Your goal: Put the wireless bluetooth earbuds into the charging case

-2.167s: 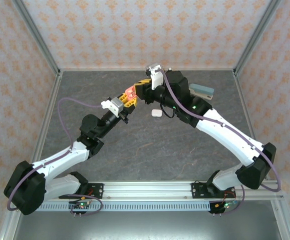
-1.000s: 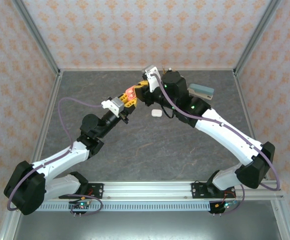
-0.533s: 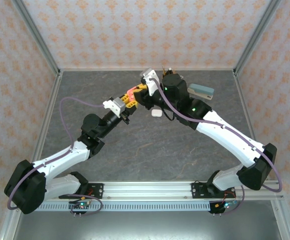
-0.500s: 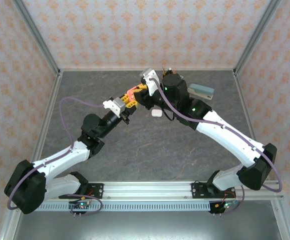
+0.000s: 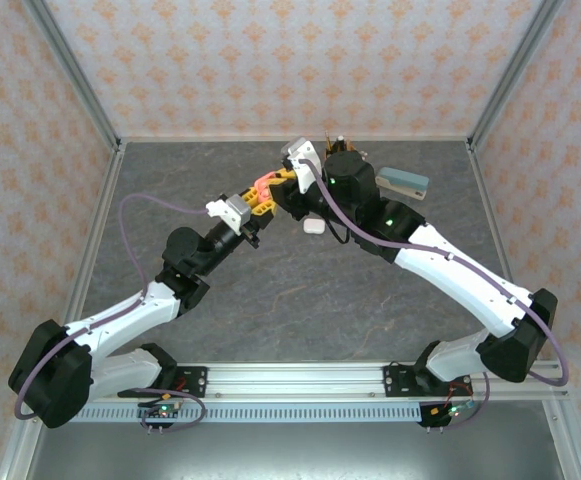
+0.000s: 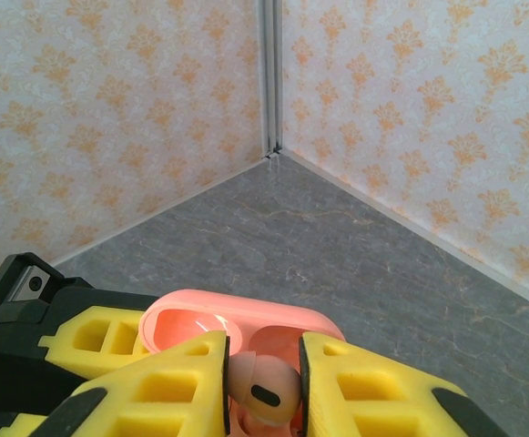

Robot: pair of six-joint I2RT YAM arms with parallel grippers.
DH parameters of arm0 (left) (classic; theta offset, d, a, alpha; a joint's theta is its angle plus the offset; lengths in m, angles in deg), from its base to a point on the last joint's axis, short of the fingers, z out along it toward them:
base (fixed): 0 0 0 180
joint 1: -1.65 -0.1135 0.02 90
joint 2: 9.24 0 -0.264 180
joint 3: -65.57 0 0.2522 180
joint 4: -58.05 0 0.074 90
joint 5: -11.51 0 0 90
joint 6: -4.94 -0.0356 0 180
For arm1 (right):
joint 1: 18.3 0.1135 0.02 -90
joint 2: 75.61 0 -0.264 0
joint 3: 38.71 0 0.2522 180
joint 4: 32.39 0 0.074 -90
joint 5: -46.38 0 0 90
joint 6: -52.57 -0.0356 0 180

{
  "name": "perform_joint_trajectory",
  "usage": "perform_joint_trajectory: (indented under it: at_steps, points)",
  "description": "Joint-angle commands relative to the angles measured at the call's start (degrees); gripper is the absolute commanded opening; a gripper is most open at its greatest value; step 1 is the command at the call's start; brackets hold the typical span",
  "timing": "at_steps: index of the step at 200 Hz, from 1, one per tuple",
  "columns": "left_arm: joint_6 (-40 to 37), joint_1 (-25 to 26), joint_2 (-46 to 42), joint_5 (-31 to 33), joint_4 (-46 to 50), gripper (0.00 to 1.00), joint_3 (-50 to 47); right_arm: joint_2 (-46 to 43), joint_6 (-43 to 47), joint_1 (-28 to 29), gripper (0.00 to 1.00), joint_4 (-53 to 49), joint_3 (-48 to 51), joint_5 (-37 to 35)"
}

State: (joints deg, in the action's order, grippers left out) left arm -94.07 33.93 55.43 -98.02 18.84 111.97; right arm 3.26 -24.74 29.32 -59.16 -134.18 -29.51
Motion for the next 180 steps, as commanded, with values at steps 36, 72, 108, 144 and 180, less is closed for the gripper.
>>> perform_joint_trajectory:
  at_steps: [36, 72, 108, 144, 180]
  points:
    - [-0.39, 0.18, -0.44, -0.25, -2.93, 0.0, 2.07, -1.75, -0.2, 0.59, 0.23, 1.15, -0.31, -3.74]
    - [-0.46, 0.23, -0.57, -0.29, -2.93, 0.0, 1.9, -1.97, 0.2, 0.59, 0.23, 1.35, -0.57, -4.52]
    - [-0.48, 0.21, -0.48, -0.39, -2.93, 0.0, 1.81, -2.01, 0.63, 0.55, 0.22, 1.41, -0.67, -5.12]
    - [-0.57, 0.24, -0.75, -0.34, -2.93, 0.0, 1.82, -1.35, 1.19, 0.55, 0.22, 0.56, -1.02, -4.29]
    - [-0.65, 0.23, -0.82, -0.35, -2.93, 0.0, 1.99, -1.01, 1.97, 0.55, 0.22, -0.67, -0.85, -2.74]
